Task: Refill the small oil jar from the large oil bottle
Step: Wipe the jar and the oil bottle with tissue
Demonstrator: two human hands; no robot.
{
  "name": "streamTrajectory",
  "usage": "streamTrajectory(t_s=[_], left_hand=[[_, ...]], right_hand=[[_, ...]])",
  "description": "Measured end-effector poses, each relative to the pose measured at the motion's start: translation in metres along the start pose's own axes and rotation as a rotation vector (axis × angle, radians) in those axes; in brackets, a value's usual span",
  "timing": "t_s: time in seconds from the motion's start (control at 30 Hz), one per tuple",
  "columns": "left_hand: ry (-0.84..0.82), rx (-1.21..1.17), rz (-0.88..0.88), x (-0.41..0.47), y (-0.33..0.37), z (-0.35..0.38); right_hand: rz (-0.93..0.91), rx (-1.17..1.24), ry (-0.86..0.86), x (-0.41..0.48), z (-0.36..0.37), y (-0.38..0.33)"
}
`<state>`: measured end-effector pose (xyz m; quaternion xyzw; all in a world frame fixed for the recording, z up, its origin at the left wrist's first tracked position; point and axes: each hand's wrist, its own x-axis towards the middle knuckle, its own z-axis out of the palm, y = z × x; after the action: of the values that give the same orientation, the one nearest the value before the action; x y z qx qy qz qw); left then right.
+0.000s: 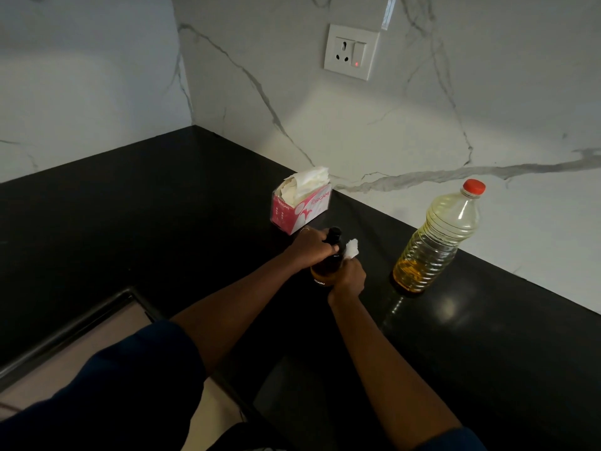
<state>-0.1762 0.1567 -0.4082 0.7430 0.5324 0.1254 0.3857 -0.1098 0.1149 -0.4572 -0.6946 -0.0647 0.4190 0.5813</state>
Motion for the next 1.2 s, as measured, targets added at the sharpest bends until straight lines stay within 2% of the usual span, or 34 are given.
streamTrajectory(t_s=[0.1,0.2,0.37,0.47,0.63,0.8,1.03,1.2], left_hand=[[-0.051,0.046,0.0,-0.001,0.001,-0.005],[-0.031,0.099,0.001,-0.001,0.003,-0.005],[0.021,0.135,0.02,0.0,0.005,-0.002],[0.039,0.235,0.022,0.001,0.007,0.001],[-0.011,0.298,0.012,-0.001,0.01,-0.004],[0.007,0.295,0.04,-0.003,0.01,-0.009],[-0.028,0.248,0.064,-0.003,0.01,-0.012],[-0.032,0.293,0.028,-0.004,0.008,-0.012]], right_hand=[[0.076,-0.049,-0.014,0.011,-0.004,0.013],[0.089,-0.012,0.017,-0.002,-0.005,0.013],[-0.107,0.042,0.068,-0.013,0.003,0.009],[-0.161,0.03,0.071,-0.015,0.004,0.003],[-0.074,-0.048,0.034,-0.006,-0.002,0.0],[0.033,-0.011,0.032,-0.009,-0.004,0.012],[-0.137,0.049,0.082,-0.024,0.011,0.004],[-0.096,0.019,0.014,-0.019,0.006,-0.011]])
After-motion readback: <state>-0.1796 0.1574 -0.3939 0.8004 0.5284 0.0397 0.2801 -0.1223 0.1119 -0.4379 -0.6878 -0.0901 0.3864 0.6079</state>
